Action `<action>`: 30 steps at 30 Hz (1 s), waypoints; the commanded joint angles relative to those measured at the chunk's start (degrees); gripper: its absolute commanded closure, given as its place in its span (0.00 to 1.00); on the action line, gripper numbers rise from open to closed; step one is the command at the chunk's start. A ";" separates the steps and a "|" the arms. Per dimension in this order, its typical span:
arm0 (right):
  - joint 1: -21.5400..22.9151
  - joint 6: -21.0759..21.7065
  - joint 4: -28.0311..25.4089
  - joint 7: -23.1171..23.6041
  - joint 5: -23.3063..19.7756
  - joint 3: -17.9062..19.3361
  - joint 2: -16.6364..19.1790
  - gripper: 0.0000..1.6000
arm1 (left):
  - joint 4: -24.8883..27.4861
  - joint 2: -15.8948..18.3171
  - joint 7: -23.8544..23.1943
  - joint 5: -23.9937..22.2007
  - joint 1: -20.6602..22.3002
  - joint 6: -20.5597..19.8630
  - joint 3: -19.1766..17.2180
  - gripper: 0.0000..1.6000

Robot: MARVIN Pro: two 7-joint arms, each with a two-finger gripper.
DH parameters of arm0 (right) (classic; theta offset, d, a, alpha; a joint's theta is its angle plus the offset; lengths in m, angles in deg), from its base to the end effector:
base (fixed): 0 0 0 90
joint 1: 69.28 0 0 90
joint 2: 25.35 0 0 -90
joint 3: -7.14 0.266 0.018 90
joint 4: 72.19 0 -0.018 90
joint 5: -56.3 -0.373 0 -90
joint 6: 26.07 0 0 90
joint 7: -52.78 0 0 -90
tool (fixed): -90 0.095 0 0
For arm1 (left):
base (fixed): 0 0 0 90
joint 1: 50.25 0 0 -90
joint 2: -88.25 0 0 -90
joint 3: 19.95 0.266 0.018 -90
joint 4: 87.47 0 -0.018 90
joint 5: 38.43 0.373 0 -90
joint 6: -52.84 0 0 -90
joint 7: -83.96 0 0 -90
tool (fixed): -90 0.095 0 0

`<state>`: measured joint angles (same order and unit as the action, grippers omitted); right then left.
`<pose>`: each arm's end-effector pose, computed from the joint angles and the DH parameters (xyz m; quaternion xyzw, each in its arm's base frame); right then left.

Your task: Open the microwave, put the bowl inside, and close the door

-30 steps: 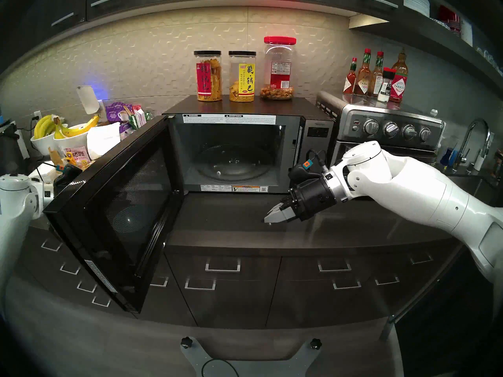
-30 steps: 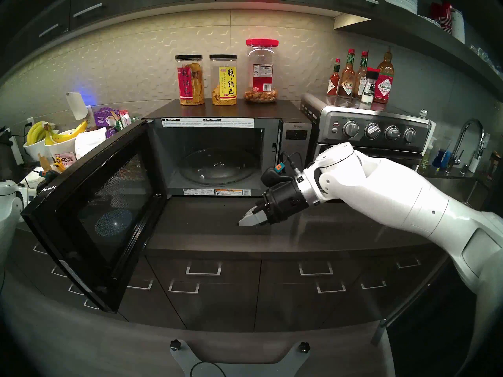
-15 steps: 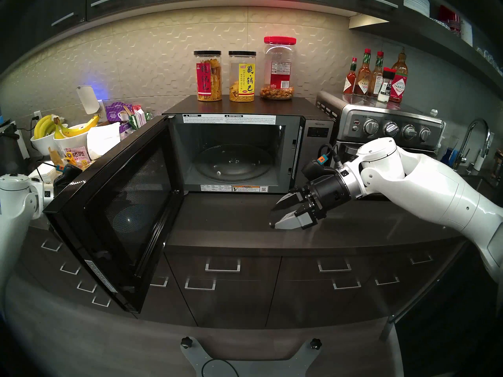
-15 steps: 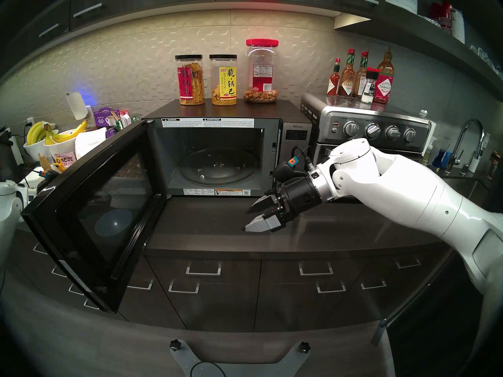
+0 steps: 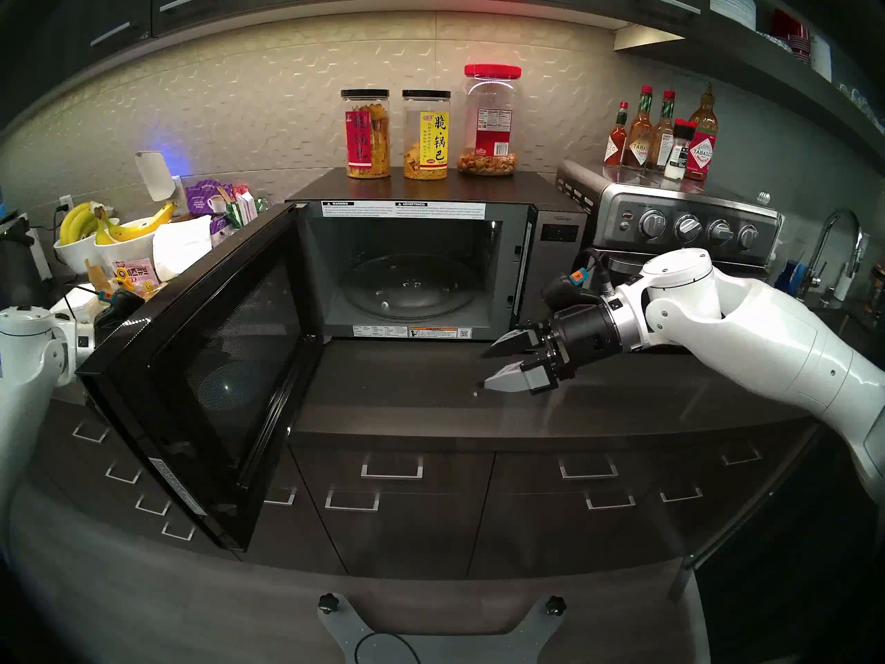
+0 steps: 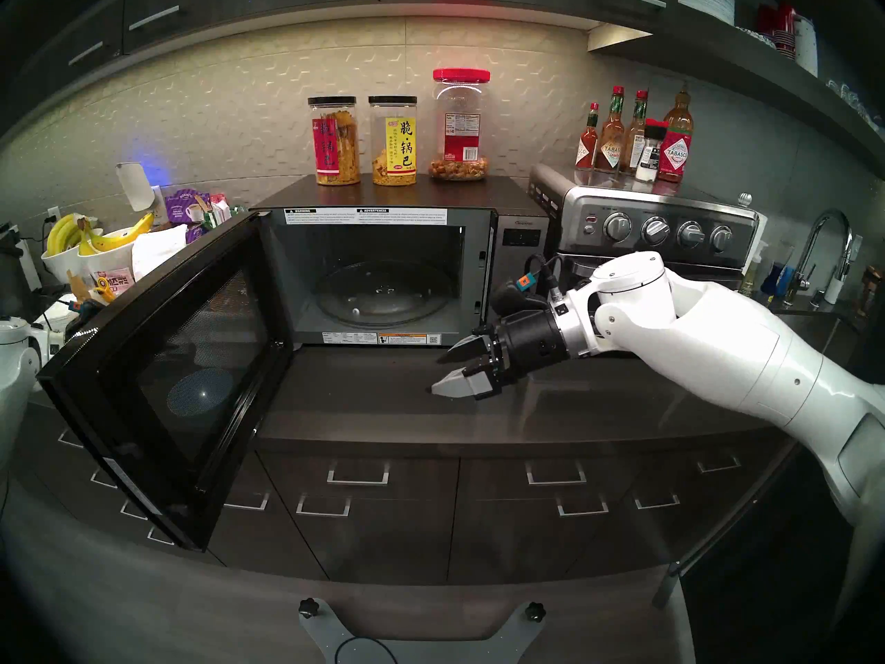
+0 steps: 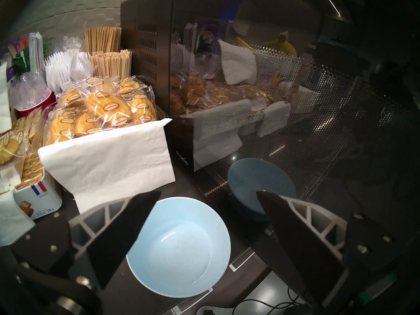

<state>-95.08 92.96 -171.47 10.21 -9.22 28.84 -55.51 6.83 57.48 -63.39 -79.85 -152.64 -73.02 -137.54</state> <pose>0.4535 0.0721 -0.0993 -0.6943 -0.4986 -0.3430 0.3894 0.4080 0.2570 -0.0931 0.8167 -0.2419 0.4766 0.2175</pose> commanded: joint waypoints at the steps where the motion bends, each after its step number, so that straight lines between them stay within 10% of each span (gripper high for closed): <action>1: -1.88 -2.94 -2.80 -5.68 -3.32 2.31 1.32 0.00 | 0.36 0.23 0.04 -0.10 0.31 -0.05 -0.90 0.00; 30: -3.04 -5.75 -4.06 -8.35 -3.15 2.76 2.48 0.00 | 0.37 0.22 0.04 -0.10 0.30 -0.07 -0.92 0.00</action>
<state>-98.83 87.76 -175.32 1.62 -12.04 30.72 -53.03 6.83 57.48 -63.39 -79.85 -152.64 -73.02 -137.54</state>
